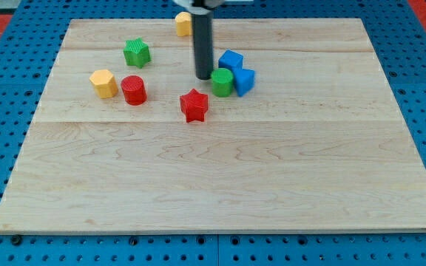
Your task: Slide the green circle bottom of the blue cube
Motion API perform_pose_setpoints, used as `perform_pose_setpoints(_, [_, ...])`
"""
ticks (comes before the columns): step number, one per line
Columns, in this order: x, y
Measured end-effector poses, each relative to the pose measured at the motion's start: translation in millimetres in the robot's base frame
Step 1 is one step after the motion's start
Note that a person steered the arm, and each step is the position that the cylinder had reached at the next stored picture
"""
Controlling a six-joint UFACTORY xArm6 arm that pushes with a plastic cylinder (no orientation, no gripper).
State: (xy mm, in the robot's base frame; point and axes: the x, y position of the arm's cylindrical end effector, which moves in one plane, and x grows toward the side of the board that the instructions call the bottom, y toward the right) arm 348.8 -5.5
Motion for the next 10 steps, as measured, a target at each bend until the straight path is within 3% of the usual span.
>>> perform_pose_setpoints(2, [87, -21])
perform_pose_setpoints(4, [34, 33])
perform_pose_setpoints(5, [42, 41])
perform_pose_setpoints(6, [45, 93])
perform_pose_setpoints(8, [37, 33])
perform_pose_setpoints(10, [15, 97])
